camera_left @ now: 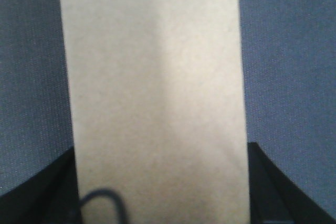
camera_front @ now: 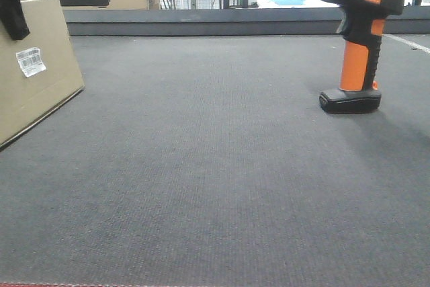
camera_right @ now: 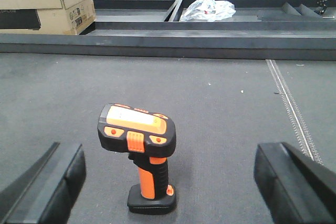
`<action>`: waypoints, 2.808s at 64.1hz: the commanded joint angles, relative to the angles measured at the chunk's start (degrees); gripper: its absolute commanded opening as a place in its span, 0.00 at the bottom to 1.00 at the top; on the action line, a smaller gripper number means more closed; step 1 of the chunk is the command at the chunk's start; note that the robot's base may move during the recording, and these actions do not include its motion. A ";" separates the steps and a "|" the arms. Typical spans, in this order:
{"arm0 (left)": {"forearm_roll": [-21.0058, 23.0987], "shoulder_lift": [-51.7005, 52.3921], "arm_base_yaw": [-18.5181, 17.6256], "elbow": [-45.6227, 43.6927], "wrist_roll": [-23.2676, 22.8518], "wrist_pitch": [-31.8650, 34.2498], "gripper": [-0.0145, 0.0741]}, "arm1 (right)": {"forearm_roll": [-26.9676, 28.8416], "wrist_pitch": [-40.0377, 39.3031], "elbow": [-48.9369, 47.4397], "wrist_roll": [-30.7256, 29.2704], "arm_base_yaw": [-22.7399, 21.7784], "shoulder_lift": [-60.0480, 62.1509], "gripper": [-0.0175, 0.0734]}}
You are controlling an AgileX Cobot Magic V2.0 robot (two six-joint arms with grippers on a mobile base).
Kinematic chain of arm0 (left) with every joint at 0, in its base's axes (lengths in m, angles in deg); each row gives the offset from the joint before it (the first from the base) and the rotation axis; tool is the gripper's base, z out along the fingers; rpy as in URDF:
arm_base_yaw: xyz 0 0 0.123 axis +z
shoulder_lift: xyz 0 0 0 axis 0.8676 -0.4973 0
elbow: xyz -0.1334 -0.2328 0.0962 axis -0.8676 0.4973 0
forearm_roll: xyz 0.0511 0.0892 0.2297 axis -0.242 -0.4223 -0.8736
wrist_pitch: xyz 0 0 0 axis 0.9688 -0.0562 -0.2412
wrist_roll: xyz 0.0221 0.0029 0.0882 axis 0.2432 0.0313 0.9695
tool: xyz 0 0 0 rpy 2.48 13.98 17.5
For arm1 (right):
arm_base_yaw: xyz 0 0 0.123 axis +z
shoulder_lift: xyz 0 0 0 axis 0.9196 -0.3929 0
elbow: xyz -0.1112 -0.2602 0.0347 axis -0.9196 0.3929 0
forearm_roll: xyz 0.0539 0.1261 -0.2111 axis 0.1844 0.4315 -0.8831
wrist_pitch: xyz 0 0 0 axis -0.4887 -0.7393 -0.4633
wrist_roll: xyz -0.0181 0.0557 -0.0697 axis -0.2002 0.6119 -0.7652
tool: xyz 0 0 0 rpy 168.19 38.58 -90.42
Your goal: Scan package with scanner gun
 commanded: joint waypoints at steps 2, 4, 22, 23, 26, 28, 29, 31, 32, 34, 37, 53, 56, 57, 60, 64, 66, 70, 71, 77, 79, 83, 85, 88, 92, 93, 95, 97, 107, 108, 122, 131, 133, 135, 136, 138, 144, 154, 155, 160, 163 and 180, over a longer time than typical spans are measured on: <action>0.12 0.95 -0.37 -0.96 0.10 0.14 0.04 | -0.02 -1.67 -0.30 -0.03 0.03 0.14 0.81; 0.42 1.42 -0.37 -1.05 0.10 0.14 0.04 | -0.02 -1.67 -0.30 -0.03 0.03 0.14 0.81; 14.59 7.80 -0.02 -1.05 0.10 0.14 0.04 | -0.02 -0.49 -0.30 -0.03 3.01 0.14 0.81; 16.37 7.97 0.01 -1.05 0.10 0.14 0.04 | -0.02 -0.37 -0.30 -0.03 3.25 0.14 0.81; 20.38 8.18 0.40 -1.05 0.10 0.14 0.04 | -0.19 0.80 -0.30 -0.03 4.07 0.14 0.81; 23.02 8.18 0.86 -1.05 0.10 0.14 0.04 | -0.26 1.75 -0.30 -0.03 4.35 0.14 0.81; 24.97 8.18 1.00 -1.05 0.10 0.14 0.04 | -0.26 2.08 -0.30 -0.03 4.66 0.14 0.81; 27.26 8.18 1.25 -1.05 0.10 0.14 0.04 | -0.26 2.77 -0.30 -0.03 4.91 0.14 0.81; 28.85 8.18 1.42 -1.05 0.10 0.14 0.04 | -0.26 3.13 -0.30 -0.03 5.07 0.14 0.81; 30.91 8.08 1.56 -1.05 0.10 0.14 0.04 | -0.26 4.43 -0.30 -0.03 5.31 0.14 0.81; 33.59 7.96 1.56 -1.05 0.23 0.14 0.04 | -0.26 4.92 0.04 -0.03 5.85 0.14 0.81; 36.20 7.89 1.66 -1.05 0.90 0.14 0.04 | -0.26 -6.27 8.44 -0.03 9.21 -3.74 0.81; 36.20 7.89 1.66 -1.05 0.90 0.14 0.04 | -0.26 -10.06 10.28 -0.03 9.21 -5.12 0.81; 36.20 7.89 1.66 -1.05 0.90 0.14 0.04 | -0.26 -12.13 11.16 -0.03 9.21 -5.60 0.81; 36.20 7.89 1.66 -1.05 0.90 0.14 0.04 | -0.26 -16.61 12.85 -0.03 9.21 -7.39 0.81; 36.20 7.89 1.66 -1.05 0.90 0.14 0.04 | -0.26 -23.51 14.86 -0.03 9.21 -10.06 0.81; 36.20 7.89 1.66 -1.05 0.90 0.14 0.04 | -0.26 -27.12 15.63 -0.03 9.21 -11.30 0.81; 36.19 7.89 1.56 -1.05 0.90 0.14 0.04 | -0.26 -31.71 16.16 -0.03 9.21 -14.29 0.81; 36.19 7.89 1.56 -1.05 0.90 0.14 0.04 | -0.26 -32.69 16.17 -0.03 9.21 -14.99 0.81; 36.19 7.89 1.56 -1.05 0.90 0.14 0.04 | -0.26 -38.54 16.17 -0.03 9.21 -19.71 0.81; 36.19 7.89 1.56 -1.05 0.90 0.14 0.04 | -0.26 -40.38 16.17 -0.03 9.21 -21.17 0.81; 36.31 7.89 1.56 -1.05 0.90 0.14 0.04 | -0.26 -45.01 16.17 -0.03 9.21 -24.77 0.81; 36.31 7.89 1.56 -1.05 0.90 0.14 0.04 | -0.26 -47.36 16.17 -0.03 9.21 -26.15 0.81; 36.31 7.89 1.56 -1.05 0.90 0.14 0.04 | -0.26 -50.03 16.17 -0.03 9.21 -28.42 0.81; 36.31 7.89 1.56 -1.05 0.90 0.14 0.04 | -0.26 -53.44 16.17 -0.03 9.21 -30.68 0.81; 36.31 7.89 1.56 -1.05 0.90 0.14 0.04 | -0.26 -54.01 16.17 -0.03 9.21 -31.19 0.81; 36.31 7.89 1.56 -1.05 0.90 0.14 0.04 | -0.26 -55.04 16.17 -0.03 9.21 -32.30 0.81; 36.31 7.89 1.56 -1.05 0.90 0.14 0.04 | -0.14 -55.47 16.17 -0.03 9.21 -33.24 0.81; 36.29 7.89 1.56 -1.05 0.90 0.14 0.04 | 2.49 -57.34 16.17 0.21 9.21 -36.48 0.81; 36.29 7.89 1.56 -1.05 0.90 0.14 0.04 | 2.49 -57.61 16.17 0.59 9.21 -36.75 0.81; 36.29 7.89 1.56 -1.05 0.90 0.14 0.04 | 2.49 -60.46 15.86 5.69 9.21 -41.09 0.81; 36.29 7.89 1.56 -1.05 0.90 0.14 0.04 | 2.49 -61.21 14.74 6.00 9.21 -43.85 0.81; 36.29 7.89 1.56 -1.05 0.90 0.14 0.04 | 2.49 -61.95 14.42 6.00 9.21 -44.49 0.81; 36.29 7.89 1.56 -1.05 0.90 0.14 0.04 | 2.39 -62.52 14.18 6.00 9.21 -45.14 0.81; 36.29 7.89 1.56 -1.05 0.90 0.14 0.04 | 2.39 -62.64 14.02 6.00 9.21 -45.41 0.81; 36.29 7.89 1.56 -1.05 0.90 0.14 0.04 | 2.27 -62.91 13.57 6.00 9.21 -46.05 0.81; 36.29 7.89 1.56 -1.05 0.90 0.14 0.04 | 2.26 -62.91 12.11 6.00 9.21 -47.67 0.81; 36.29 7.89 1.56 -1.05 0.90 0.14 0.04 | 2.26 -62.91 9.46 6.00 9.21 -50.40 0.81; 36.29 7.89 1.56 -1.05 0.90 0.14 0.04 | 2.26 -62.91 9.23 6.00 9.21 -50.69 0.81; 36.29 7.89 1.56 -1.05 0.90 0.14 0.04 | 2.26 -62.91 8.05 6.00 9.21 -52.03 0.81; 36.29 7.89 1.56 -1.05 0.90 0.14 0.04 | 2.26 -62.80 7.39 6.00 9.21 -52.86 0.81; 36.29 7.89 1.56 -1.05 0.90 0.14 0.04 | 2.26 -62.70 3.74 6.00 9.21 -56.27 0.81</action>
